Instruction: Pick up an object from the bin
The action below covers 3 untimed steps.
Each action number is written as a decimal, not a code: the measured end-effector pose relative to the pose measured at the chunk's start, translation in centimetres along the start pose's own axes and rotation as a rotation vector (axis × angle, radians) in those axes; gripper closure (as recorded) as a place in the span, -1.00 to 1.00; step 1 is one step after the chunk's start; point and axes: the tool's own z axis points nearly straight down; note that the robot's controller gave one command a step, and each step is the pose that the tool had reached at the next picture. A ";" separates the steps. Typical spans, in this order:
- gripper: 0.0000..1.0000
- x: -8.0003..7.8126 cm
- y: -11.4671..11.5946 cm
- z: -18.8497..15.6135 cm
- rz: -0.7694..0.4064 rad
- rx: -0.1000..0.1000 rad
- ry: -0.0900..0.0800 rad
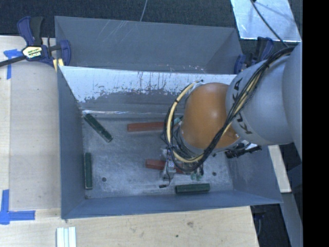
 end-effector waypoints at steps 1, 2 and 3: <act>1.00 0.1 0.0 -2.1 0.000 0.000 0.002; 1.00 -0.1 0.0 -3.7 0.000 -0.002 -0.007; 1.00 -0.1 0.0 -4.4 0.000 -0.002 -0.006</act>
Offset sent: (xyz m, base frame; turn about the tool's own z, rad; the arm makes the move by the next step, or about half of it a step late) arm -0.0001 0.0001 0.0040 0.0000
